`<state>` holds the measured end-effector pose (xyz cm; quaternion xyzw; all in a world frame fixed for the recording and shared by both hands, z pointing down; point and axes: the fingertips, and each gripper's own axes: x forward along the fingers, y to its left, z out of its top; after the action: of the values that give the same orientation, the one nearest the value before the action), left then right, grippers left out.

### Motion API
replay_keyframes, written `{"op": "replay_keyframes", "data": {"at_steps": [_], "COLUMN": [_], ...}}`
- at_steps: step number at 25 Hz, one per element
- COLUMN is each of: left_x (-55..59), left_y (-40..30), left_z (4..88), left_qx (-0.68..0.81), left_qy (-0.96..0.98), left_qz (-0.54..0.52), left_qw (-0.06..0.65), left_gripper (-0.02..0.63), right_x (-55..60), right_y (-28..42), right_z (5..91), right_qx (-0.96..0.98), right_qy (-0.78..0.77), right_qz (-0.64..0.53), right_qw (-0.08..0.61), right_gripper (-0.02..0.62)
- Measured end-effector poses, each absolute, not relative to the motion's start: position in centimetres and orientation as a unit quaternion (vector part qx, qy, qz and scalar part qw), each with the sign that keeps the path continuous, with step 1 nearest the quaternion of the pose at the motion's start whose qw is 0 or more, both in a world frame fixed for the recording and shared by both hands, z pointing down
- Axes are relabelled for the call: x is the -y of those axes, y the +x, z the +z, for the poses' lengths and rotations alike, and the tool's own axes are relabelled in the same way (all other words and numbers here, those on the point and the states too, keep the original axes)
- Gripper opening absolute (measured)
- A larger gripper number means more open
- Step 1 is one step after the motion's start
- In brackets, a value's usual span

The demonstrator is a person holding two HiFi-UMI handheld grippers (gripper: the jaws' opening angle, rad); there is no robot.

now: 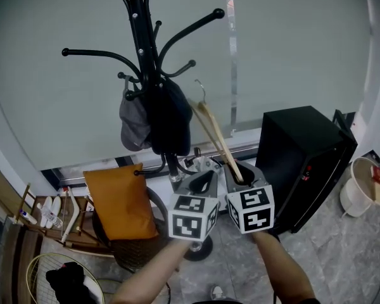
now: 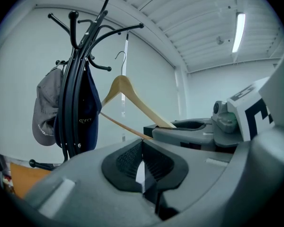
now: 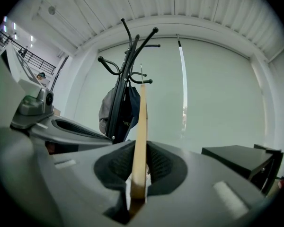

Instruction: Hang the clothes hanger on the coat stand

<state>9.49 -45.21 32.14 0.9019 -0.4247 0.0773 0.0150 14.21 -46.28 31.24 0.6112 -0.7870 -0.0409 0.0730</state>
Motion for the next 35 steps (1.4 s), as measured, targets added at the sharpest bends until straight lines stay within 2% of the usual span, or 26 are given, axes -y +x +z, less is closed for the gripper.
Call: {"op": "replay_keyframes", "data": {"at_steps": [35], "left_x": [52.1], "left_y": [7.1], "left_z": [31.6], "left_qx": [0.470], "left_qy": [0.879], "left_qz": [0.077], "left_qw": [0.010], "left_gripper": [0.005], "right_x": [55.3], "right_y": [11.3], "right_z": [27.8], "right_qx": [0.811], "right_qy": [0.574], "right_qz": [-0.085], "right_qw": [0.079], "right_gripper": [0.049]}}
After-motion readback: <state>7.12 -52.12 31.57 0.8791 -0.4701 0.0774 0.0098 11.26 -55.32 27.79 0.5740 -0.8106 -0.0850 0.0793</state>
